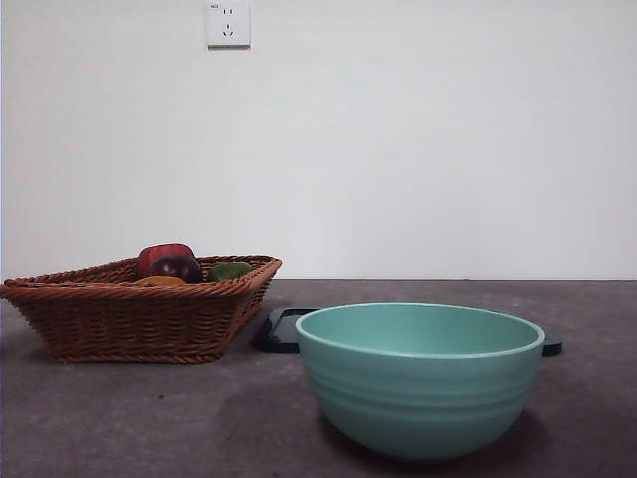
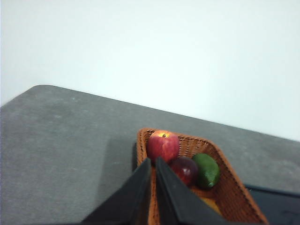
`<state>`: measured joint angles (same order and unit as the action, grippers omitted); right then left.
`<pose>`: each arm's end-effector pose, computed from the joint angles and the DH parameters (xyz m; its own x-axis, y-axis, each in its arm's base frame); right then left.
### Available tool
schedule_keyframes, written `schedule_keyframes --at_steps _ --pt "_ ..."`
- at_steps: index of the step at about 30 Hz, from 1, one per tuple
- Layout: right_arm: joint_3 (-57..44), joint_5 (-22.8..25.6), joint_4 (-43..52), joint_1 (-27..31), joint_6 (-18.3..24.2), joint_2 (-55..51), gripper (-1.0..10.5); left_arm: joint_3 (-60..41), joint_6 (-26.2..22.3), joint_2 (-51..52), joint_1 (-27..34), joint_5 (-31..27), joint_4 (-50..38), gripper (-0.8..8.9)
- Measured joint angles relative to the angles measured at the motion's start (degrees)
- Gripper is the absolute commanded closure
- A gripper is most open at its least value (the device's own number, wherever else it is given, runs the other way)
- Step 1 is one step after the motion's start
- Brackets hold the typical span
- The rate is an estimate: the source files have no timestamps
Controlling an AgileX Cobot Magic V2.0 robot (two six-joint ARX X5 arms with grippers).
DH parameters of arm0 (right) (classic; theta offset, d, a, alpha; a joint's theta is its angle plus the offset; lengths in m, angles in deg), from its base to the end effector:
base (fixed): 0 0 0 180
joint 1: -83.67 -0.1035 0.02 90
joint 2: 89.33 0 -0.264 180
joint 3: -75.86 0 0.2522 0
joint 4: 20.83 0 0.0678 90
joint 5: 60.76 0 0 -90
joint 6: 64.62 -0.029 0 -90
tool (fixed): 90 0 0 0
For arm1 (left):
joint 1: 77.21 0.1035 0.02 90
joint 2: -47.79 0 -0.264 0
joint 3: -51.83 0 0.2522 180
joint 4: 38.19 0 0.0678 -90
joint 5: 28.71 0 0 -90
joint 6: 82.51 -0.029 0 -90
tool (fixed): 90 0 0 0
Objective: Pick up the wifruite, put it on the bowl, pick up the plate, put it on desk
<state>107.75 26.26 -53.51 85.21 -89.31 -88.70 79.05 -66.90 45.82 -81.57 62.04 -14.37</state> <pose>0.0683 -0.0003 0.2349 0.9994 0.0251 -0.0247 -0.0125 0.9080 0.4188 0.0808 -0.0065 0.2226 0.9957 -0.0890 0.0250 0.0925 0.9588 -0.2687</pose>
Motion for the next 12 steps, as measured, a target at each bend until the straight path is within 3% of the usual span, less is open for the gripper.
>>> schedule_keyframes --at_steps 2,8,12 --pt "2.8 -0.9 -2.3 -0.1 -0.9 0.5 9.4 1.5 0.6 -1.2 -0.1 0.1 0.3 7.96" --pt "11.6 -9.7 -6.4 -0.3 -1.3 4.6 9.4 9.7 1.5 -5.6 -1.2 0.9 4.5 7.96" --pt "15.2 -16.7 -10.8 -0.3 -1.3 8.7 9.4 15.4 1.7 -9.6 -2.3 5.2 8.2 7.96"
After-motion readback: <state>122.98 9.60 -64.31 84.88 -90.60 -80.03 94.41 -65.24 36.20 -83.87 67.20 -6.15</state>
